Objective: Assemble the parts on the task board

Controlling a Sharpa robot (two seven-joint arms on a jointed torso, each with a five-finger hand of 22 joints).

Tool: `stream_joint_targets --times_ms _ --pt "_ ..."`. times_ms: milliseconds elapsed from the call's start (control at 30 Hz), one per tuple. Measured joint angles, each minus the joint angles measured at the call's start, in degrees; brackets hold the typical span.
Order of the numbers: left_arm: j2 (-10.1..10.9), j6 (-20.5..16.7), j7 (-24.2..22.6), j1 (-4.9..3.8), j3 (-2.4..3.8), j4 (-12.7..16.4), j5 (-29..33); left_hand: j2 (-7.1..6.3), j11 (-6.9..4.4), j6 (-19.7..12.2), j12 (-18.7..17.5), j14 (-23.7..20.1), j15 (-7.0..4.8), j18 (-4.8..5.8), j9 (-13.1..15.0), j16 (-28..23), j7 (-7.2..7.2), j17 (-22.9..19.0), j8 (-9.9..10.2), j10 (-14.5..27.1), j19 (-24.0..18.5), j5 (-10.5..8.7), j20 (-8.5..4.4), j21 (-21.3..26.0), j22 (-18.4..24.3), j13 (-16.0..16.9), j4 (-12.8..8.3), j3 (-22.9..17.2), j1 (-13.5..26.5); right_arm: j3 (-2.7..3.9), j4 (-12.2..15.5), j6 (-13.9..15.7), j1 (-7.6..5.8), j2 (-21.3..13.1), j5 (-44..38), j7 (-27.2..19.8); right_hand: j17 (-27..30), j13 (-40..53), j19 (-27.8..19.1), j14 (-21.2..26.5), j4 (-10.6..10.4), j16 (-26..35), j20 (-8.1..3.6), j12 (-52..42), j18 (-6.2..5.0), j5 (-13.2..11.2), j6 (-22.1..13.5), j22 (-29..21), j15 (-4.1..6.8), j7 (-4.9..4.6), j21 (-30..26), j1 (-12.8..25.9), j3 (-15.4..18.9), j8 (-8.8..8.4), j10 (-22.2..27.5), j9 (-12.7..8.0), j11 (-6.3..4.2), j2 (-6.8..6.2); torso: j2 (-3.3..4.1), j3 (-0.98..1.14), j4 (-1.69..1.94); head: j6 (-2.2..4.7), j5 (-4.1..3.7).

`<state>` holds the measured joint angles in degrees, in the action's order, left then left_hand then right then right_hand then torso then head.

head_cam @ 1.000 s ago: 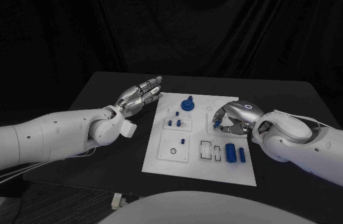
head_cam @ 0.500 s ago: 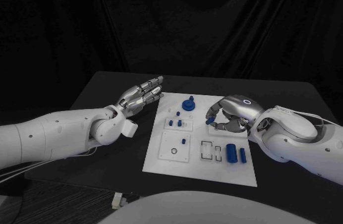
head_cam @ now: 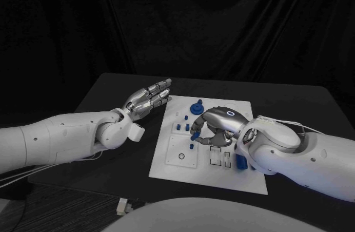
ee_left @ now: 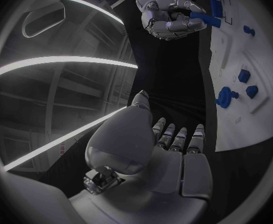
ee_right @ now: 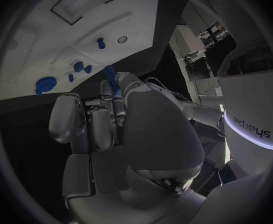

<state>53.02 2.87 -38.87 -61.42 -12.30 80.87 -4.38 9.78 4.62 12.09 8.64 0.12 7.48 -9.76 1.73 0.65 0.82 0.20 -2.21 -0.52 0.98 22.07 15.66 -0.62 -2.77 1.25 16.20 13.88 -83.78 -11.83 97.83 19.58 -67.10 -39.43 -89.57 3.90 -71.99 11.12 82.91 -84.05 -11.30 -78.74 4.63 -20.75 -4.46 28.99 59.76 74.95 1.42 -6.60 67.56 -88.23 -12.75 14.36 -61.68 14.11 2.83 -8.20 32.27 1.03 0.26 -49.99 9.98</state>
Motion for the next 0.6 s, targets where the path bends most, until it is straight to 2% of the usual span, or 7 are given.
stream_joint_targets --times_ms 367,600 --pt "0.0 0.0 0.0 0.01 0.0 0.0 0.0 0.0 0.0 0.0 0.0 0.0 0.0 0.0 0.0 0.0 0.0 0.0 0.0 0.0 0.0 0.0 0.0 0.0 0.0 0.0 0.0 0.0 0.0 -0.02 -3.5 -2.6 2.56 5.3 0.1 -0.2 -0.4 -0.1 0.0 0.0 0.2 -0.3 0.0 0.0 0.0 0.0 -0.1 0.0 0.0 -0.09 0.3 0.1 -0.2 -0.08 0.2 0.3 0.17 0.01 0.01 0.0 0.04 0.0 0.06" --pt "0.0 0.0 0.0 0.01 0.0 0.0 0.0 0.0 0.0 0.0 0.0 0.0 0.0 0.0 0.0 0.0 0.0 0.0 0.0 0.0 0.0 0.0 0.0 0.0 0.0 0.0 0.0 0.0 0.0 -0.01 -5.2 -3.9 3.71 7.3 -0.5 -0.2 -0.4 -0.1 0.0 0.0 0.3 -0.3 0.0 0.2 0.0 -0.3 -0.1 0.0 0.0 -0.09 0.6 0.0 -0.3 -0.22 0.2 0.3 0.17 0.1 0.01 0.01 0.04 0.0 0.18"
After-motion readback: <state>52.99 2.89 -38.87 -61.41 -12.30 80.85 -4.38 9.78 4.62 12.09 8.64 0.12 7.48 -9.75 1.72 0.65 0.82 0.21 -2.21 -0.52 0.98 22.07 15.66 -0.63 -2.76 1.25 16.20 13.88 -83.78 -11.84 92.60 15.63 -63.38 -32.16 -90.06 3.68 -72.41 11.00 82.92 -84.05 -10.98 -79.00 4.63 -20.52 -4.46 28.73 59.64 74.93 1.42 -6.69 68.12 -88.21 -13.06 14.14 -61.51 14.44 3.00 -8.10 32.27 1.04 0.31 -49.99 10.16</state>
